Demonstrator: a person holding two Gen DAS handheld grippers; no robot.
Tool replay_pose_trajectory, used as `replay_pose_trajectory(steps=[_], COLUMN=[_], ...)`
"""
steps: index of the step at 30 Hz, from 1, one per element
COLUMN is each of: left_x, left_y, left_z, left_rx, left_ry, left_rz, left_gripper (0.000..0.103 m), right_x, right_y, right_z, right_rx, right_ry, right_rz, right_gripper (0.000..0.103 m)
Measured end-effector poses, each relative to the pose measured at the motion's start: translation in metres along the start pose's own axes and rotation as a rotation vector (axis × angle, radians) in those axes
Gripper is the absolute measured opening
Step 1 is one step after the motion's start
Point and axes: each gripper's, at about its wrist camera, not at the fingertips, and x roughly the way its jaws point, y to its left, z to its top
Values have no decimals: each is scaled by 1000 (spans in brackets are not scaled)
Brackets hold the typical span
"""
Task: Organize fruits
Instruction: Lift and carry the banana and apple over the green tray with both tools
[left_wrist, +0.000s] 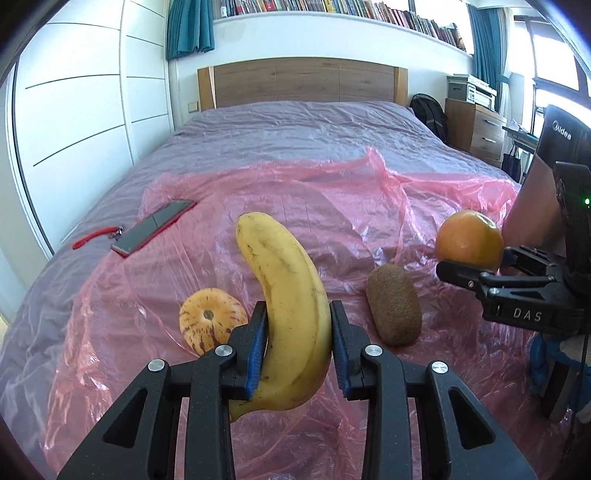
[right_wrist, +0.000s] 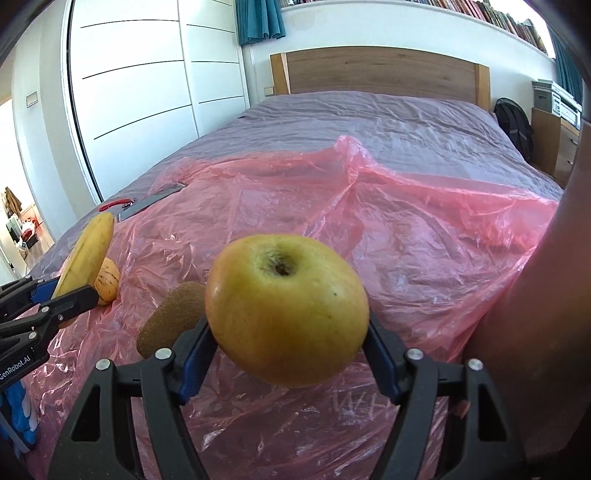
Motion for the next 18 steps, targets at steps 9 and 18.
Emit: replay_pose_trajectory(steps=[9, 18], left_x=[-28, -78], left_y=[-4, -11], left_z=[16, 14], left_rx=[1, -23], left_ry=[-42, -52], left_rz=[28, 50], left_gripper=[28, 28], right_x=[-40, -94], right_y=[15, 41], right_z=[19, 15], right_rx=[-18, -10], right_ry=[-32, -47], right_rz=[32, 95], right_gripper=[103, 103])
